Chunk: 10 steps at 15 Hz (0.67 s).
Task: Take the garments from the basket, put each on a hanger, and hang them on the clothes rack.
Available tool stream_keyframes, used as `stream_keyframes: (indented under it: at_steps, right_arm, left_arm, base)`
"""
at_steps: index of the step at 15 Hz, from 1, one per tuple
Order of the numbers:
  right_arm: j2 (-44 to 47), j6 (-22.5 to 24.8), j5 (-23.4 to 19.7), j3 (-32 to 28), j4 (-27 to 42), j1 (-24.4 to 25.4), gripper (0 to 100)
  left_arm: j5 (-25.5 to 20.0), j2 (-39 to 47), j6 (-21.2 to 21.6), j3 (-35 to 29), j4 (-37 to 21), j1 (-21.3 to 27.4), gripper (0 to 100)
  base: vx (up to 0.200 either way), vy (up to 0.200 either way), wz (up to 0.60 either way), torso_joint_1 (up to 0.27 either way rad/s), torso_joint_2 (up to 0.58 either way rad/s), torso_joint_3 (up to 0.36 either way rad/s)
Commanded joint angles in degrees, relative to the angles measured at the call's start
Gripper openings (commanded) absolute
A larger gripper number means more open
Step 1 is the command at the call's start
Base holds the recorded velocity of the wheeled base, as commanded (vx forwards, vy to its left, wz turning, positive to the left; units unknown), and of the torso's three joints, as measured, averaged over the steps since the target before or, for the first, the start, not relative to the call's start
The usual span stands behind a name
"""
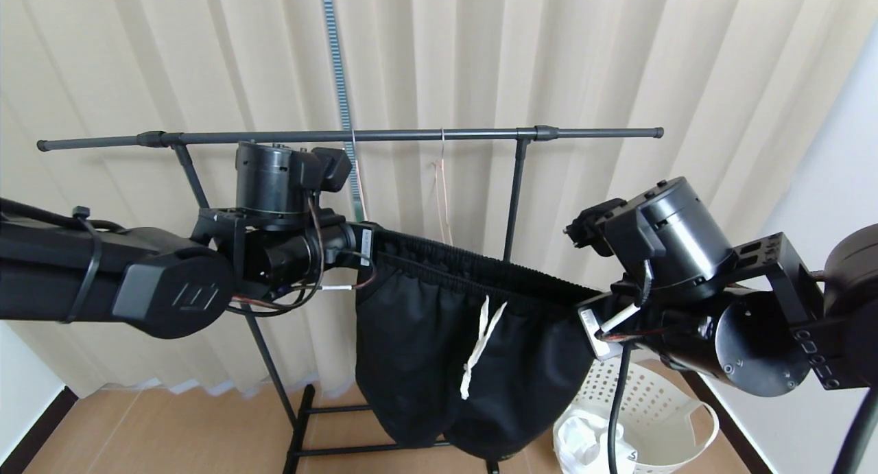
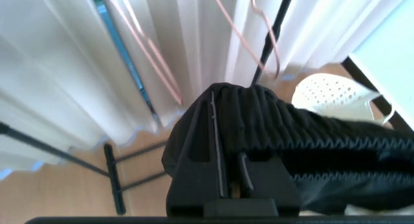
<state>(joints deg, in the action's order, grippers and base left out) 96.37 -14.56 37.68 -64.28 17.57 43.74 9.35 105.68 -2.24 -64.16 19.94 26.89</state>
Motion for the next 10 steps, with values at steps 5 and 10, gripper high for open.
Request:
stream_keyframes:
  at_steps: [5,10]
  right_arm:
    - [1.10,-1.79,-0.50,0.38,0.98,12.51,0]
    - [1.54,-4.34,-0.59,1.26,1.07,20.07,0]
  left_arm:
    - [-1.70,7.70,-0.04,-14.33,-0.43,0.27,0]
    - [-2.58,9.98,-0.13,-19.25,-2.37,0.97,0]
  base:
    - [0.000,0.000,0.00,0.000,0.00,0.000]
    - [0.000,0.000,0.00,0.000,0.00,0.000]
